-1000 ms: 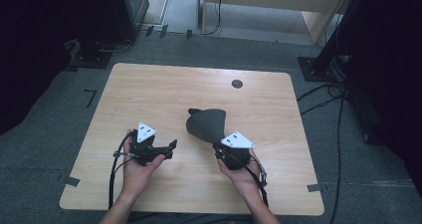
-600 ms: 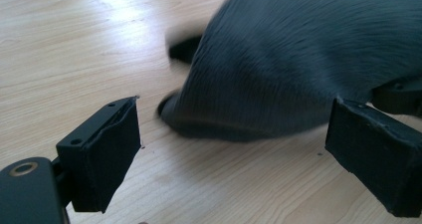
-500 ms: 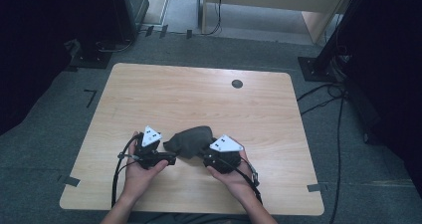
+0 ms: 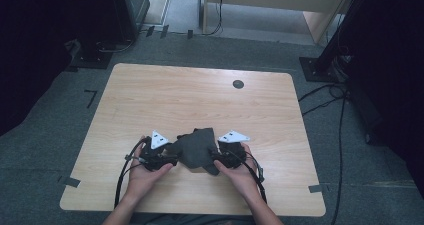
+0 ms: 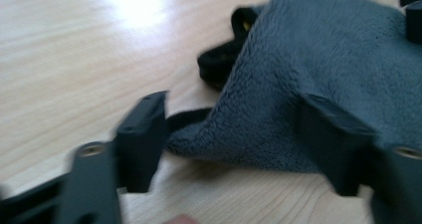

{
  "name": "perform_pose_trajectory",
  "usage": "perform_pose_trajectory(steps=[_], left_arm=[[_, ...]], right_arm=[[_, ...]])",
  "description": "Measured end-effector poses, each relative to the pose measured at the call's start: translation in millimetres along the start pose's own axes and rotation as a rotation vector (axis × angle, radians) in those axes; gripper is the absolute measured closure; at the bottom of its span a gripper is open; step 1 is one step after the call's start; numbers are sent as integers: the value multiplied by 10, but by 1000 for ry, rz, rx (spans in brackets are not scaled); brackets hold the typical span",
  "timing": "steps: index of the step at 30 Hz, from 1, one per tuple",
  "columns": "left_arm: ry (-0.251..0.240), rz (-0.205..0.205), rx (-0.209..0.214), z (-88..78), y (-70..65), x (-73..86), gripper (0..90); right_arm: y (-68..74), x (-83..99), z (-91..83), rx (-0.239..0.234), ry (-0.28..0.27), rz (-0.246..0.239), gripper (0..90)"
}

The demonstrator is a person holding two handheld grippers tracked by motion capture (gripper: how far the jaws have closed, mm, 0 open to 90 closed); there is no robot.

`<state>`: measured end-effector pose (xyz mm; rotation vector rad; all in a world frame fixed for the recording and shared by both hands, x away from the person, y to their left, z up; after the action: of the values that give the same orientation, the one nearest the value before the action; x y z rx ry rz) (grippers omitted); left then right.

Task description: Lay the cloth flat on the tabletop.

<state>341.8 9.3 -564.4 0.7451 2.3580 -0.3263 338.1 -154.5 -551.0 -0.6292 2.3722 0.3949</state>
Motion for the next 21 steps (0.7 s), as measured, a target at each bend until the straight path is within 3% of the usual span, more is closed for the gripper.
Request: perform_pose_trajectory(steps=[1,2,3,4,5,7,8,9,10,11,12,14,15,16,17,18,20,21], left_arm=[[14,9,11,21,-15,21,418],[33,14,37,39,-36,46,546],[40,11,65,47,-52,57,619],[26,3,61,30,-28,51,782],[26,3,61,30,-28,51,832],[-9,-22,88,-25,-1,5,854],[-30,-27,88,-63,30,-25,870],[-49,-33,84,-102,56,-59,870],[-97,-37,78,-207,87,-151,876],[-97,-37,78,-207,87,-151,877],[-129,-37,67,-273,93,-210,877],[-202,-31,48,-445,102,-338,878],[-300,-24,42,-673,86,-476,878],[-300,-24,42,-673,86,-476,878],[-338,-15,40,-782,69,-533,878],[-395,20,55,-944,6,-609,876],[-386,36,78,-965,-34,-614,874],[-280,73,173,-881,-123,-548,859]], right_arm=[[20,20,24,-22,11,-2,653],[38,31,37,-34,16,-5,689],[52,32,39,-36,18,-13,736],[64,15,24,-39,8,-27,811],[64,15,24,-39,8,-27,811],[54,-16,-10,-30,-17,-30,853],[38,-80,-56,-20,-61,-27,866],[38,-80,-56,-20,-61,-27,866],[29,-184,-123,-12,-115,-20,871],[29,-184,-123,-12,-115,-20,871],[37,-251,-165,-4,-150,-25,872],[75,-403,-285,25,-240,-69,872],[131,-554,-471,69,-360,-132,872],[131,-554,-471,69,-360,-132,872],[197,-663,-674,102,-466,-176,868],[214,-701,-763,121,-509,-196,861],[218,-717,-825,133,-528,-203,844],[187,-679,-818,113,-470,-176,775]])
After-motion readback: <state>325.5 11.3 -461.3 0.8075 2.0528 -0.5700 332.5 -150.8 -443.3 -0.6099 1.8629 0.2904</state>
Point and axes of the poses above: each handheld gripper's, and its own axes: z roughly forward along the jaws, x roughly out of its underside, y roughly to its left, the point moved 10 cm from there along z, roughly forward along the jaws, and after that the axes turned 7 degrees about y, right-handed, at the moved point
